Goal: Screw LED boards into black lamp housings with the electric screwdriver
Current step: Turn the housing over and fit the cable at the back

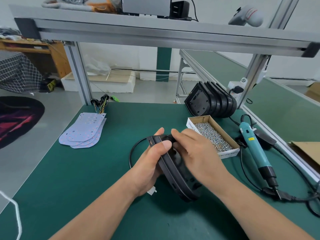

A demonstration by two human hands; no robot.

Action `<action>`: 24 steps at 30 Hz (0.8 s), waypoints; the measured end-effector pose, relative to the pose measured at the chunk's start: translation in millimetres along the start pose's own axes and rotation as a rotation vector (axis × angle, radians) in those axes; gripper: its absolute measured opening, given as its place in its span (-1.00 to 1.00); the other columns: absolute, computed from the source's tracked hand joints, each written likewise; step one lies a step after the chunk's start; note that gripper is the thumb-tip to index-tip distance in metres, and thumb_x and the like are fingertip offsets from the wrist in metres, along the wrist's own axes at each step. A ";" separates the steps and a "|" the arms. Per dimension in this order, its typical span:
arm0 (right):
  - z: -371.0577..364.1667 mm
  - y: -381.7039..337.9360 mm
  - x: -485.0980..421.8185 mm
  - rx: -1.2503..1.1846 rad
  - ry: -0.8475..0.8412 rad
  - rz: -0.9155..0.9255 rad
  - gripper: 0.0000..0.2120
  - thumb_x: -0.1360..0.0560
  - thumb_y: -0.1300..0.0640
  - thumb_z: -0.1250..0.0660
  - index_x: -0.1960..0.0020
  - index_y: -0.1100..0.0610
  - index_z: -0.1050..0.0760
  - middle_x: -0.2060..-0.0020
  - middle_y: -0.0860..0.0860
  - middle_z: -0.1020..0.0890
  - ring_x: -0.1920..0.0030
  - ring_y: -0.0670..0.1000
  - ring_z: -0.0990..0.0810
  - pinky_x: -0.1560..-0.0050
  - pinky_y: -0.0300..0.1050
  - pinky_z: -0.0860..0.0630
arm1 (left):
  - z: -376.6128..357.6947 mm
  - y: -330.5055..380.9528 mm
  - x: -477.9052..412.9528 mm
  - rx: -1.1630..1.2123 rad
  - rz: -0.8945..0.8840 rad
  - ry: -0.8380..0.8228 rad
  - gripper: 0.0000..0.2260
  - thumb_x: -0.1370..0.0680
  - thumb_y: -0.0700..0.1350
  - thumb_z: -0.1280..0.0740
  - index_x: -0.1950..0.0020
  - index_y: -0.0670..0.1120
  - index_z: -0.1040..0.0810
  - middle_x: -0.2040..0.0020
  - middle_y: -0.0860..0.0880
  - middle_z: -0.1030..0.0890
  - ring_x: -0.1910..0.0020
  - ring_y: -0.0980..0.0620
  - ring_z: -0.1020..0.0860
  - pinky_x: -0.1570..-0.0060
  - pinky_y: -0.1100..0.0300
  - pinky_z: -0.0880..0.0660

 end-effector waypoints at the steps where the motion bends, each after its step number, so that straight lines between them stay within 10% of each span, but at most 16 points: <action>1: -0.8 2.3 1.3 -0.090 -0.011 -0.047 -0.71 -0.64 0.22 -0.33 -0.34 0.20 -0.61 0.11 0.03 -0.59 0.13 0.03 -0.58 0.07 -0.06 -0.55 | 0.2 0.6 0.2 0.053 0.004 0.002 -0.19 -0.41 0.12 -0.50 -0.62 0.13 -0.28 -0.38 -0.04 -0.66 -0.34 -0.04 -0.64 -0.21 -0.01 -0.63; 5: 1.1 13.8 0.0 -0.504 -0.034 -0.416 -0.67 -0.64 0.24 -0.40 -0.20 -0.19 -0.65 0.15 -0.10 -0.74 0.12 -0.05 -0.72 -0.03 -0.15 -0.61 | 1.4 2.3 1.6 0.184 0.024 -0.019 -0.25 -0.42 0.05 -0.50 -0.59 0.05 -0.34 -0.34 -0.18 -0.67 -0.27 -0.18 -0.68 -0.10 -0.04 -0.68; 18: 2.5 12.5 -3.0 -0.356 -0.125 -0.370 -0.75 -0.62 0.13 -0.44 -0.22 -0.16 -0.66 -0.04 -0.38 -0.68 -0.11 -0.25 -0.65 -0.19 -0.15 -0.55 | -3.2 5.0 2.9 0.155 0.021 0.023 -0.22 -0.35 0.13 -0.63 -0.52 0.05 -0.44 -0.32 -0.12 -0.69 -0.26 -0.10 -0.69 -0.10 -0.01 -0.67; 21: 14.2 12.6 5.3 -0.422 -0.165 -0.428 -0.60 -0.58 -0.19 -0.41 -0.41 -0.31 -0.50 -0.20 -0.47 -0.60 -0.25 -0.26 -0.58 -0.37 -0.09 -0.47 | -4.3 11.7 4.6 0.103 0.022 -0.011 -0.40 -0.38 0.33 -0.59 -0.33 0.09 -0.64 -0.35 -0.12 -0.67 -0.31 -0.13 -0.66 -0.11 -0.07 -0.66; 24: 28.5 6.7 14.4 -0.559 -0.380 -0.313 -0.08 -0.40 -0.62 -0.26 -0.65 -0.26 -0.20 -0.50 -0.31 -0.43 -0.47 -0.03 -0.47 -0.47 0.02 -0.42 | -1.1 12.2 3.0 0.050 0.004 0.035 -0.16 -0.43 0.48 -0.45 -0.51 -0.04 -0.47 -0.42 -0.16 -0.62 -0.39 -0.24 -0.59 -0.28 -0.33 -0.56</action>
Point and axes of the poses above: each hand's wrist, its own x-axis away from the middle knuckle, its own z-axis out of the back of the hand, y = z × x, the point moved 2 cm from there along -x, towards the middle knuckle
